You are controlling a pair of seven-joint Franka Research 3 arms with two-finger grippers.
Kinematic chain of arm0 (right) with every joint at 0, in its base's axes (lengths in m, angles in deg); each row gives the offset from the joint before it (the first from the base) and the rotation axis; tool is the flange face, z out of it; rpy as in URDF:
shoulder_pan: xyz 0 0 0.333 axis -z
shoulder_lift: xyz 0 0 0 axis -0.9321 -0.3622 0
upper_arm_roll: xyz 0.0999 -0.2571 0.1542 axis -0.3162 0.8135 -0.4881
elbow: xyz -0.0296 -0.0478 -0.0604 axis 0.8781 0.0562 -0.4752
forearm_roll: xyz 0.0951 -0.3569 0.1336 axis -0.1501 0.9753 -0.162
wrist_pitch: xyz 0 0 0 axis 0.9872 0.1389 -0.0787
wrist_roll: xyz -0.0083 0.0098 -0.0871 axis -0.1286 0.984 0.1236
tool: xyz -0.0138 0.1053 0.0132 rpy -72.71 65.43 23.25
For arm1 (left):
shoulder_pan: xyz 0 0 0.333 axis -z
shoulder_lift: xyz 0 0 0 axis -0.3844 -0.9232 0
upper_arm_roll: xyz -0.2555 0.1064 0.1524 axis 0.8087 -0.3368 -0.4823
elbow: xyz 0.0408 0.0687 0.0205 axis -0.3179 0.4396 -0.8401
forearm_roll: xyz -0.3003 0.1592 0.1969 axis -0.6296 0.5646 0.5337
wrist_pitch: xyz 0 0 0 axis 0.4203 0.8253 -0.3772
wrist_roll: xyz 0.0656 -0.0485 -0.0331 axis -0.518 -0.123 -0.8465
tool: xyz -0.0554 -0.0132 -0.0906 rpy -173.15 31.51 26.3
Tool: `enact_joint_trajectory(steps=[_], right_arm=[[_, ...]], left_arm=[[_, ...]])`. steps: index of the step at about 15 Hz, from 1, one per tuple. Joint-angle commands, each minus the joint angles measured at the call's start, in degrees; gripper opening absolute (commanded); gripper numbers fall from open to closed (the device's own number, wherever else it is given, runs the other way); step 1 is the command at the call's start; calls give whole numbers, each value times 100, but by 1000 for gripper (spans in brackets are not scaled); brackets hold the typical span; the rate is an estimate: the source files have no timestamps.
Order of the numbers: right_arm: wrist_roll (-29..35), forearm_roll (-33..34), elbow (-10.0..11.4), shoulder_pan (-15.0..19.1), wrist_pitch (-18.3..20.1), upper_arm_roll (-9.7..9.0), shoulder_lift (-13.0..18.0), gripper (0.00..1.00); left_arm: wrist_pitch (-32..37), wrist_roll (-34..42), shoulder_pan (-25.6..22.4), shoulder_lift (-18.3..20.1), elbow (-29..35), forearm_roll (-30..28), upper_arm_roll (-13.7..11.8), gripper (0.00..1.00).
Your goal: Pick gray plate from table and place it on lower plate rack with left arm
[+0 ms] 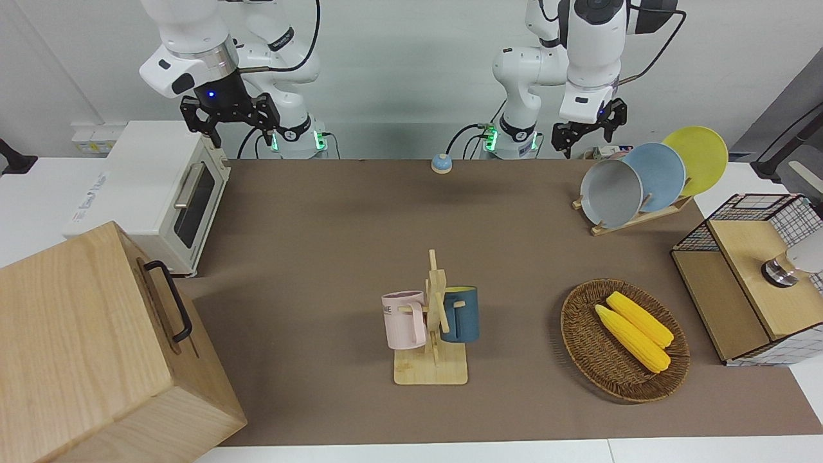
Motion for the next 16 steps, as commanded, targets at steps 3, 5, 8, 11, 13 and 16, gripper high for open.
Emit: enact_joint_trajectory(steps=[3,5,8,11,13,16], right_arm=[[1,-42,-35,41,83,-38,14,990],[-8,-42,-35,41,83,-38,14,990],[1,-42,-35,41,83,-29,14,990],[1,-42,-35,41,74,-38,14,987],[1,-42,-35,41,83,-29,14,990],[-8,-42,-35,41,83,-29,14,987]], left_arm=[[138,1320,-26,-265,-635,-832,-14,995],[138,1419,-26,-256,-645,-1026,-22,995],[147,1796,-8,-213,-697,-1298,-66,995],[374,2077,0,-204,-890,-1527,-355,998],[550,2420,-8,-204,-1084,-1545,-523,998],[630,2413,-8,-177,-1111,-1475,-655,998]])
